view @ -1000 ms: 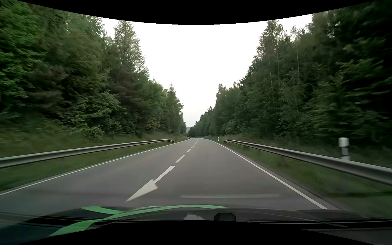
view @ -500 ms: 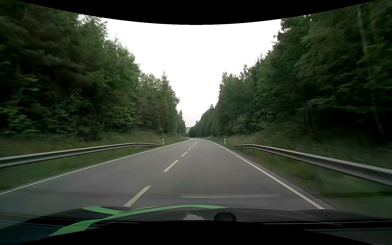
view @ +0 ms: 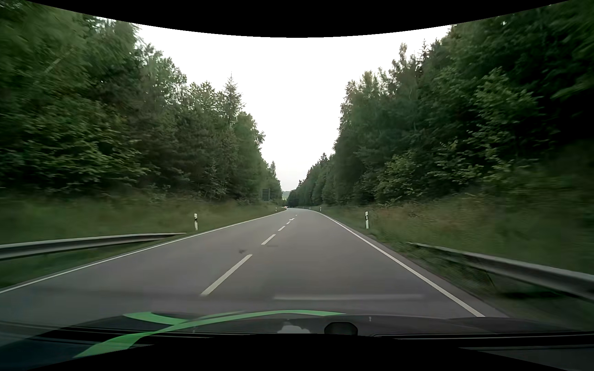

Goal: Follow the waypoints while adhering to traffic rules and regulations

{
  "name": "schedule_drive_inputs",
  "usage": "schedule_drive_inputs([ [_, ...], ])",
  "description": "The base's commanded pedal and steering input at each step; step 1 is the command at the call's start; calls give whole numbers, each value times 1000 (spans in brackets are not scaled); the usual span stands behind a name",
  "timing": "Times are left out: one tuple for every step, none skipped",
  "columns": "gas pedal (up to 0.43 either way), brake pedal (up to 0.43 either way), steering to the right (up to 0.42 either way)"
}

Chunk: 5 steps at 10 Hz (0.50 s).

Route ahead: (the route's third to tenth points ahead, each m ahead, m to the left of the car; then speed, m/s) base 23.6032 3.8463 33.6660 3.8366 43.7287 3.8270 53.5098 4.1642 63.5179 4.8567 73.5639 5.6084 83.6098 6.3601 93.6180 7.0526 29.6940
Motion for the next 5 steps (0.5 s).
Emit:
schedule_drive_inputs([
  [220, 0, -5],
  [209, 0, -5],
  [209, 0, -6],
  [209, 0, -6],
  [209, 0, -6],
])
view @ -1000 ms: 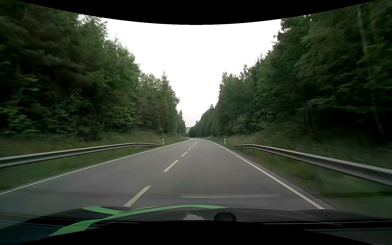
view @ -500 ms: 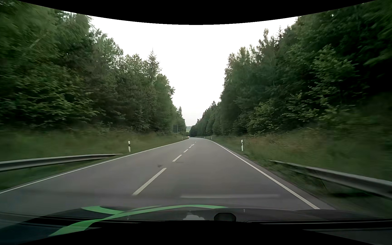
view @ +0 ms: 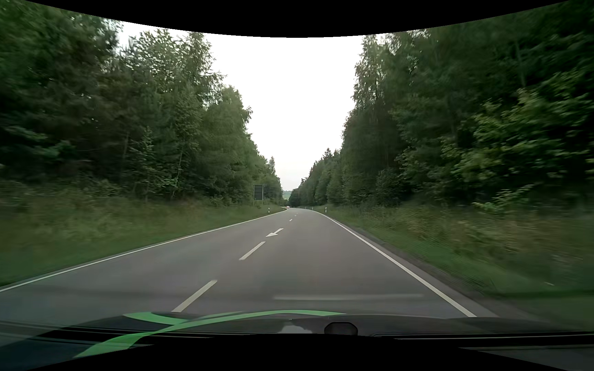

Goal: Follow the waypoints while adhering to traffic rules and regulations

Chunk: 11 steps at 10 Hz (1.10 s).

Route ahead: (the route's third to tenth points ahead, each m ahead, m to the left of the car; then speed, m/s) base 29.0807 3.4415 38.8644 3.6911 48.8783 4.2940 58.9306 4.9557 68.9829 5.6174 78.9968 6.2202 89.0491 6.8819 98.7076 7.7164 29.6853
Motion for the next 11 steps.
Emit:
schedule_drive_inputs([
  [228, 0, -6],
  [268, 0, -6],
  [280, 0, -6],
  [299, 0, -6],
  [311, 0, -6],
  [311, 0, -6],
  [311, 0, -6],
  [280, 0, -6],
  [248, 0, -6],
  [240, 0, -6],
  [228, 0, -6],
])
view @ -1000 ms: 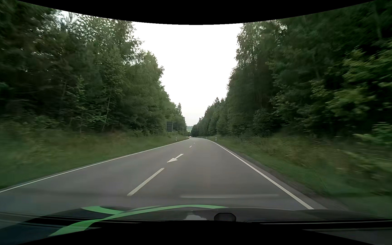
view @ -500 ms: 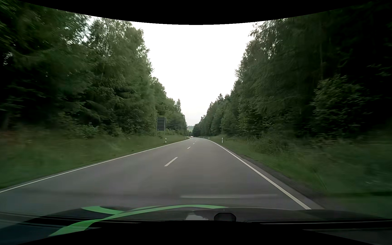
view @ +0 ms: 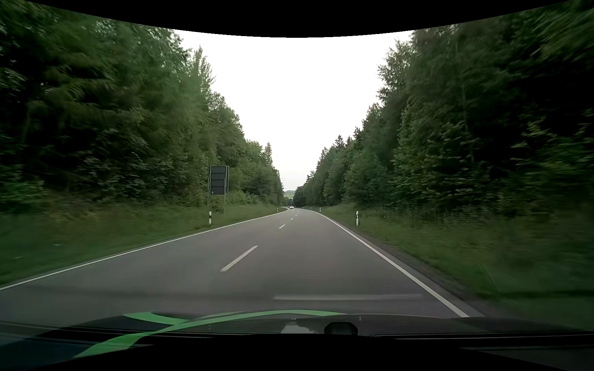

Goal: Follow the waypoints while adhering to traffic rules and regulations

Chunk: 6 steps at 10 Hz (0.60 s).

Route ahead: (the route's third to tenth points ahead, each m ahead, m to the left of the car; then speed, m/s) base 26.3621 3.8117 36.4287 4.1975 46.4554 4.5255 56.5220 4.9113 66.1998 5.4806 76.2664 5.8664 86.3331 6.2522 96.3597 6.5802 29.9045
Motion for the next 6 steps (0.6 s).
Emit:
schedule_drive_inputs([
  [228, 0, -6],
  [228, 0, -6],
  [228, 0, -6],
  [209, 0, -6],
  [189, 0, -5],
  [189, 0, -6],
])
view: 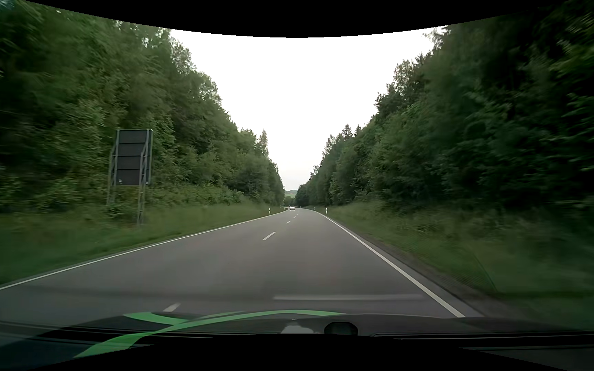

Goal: Follow the waypoints while adhering to traffic rules and regulations

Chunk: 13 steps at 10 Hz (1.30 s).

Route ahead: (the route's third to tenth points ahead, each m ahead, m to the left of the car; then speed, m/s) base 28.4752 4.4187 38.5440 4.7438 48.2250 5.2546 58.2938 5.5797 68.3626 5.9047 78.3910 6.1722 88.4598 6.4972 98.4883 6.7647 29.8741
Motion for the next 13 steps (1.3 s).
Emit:
schedule_drive_inputs([
  [189, 0, -6],
  [189, 0, -6],
  [189, 0, -6],
  [189, 0, -6],
  [189, 0, -5],
  [189, 0, -6],
  [189, 0, -6],
  [189, 0, -5],
  [189, 0, -5],
  [189, 0, -5],
  [189, 0, -5],
  [177, 0, -5],
  [169, 0, -5],
])
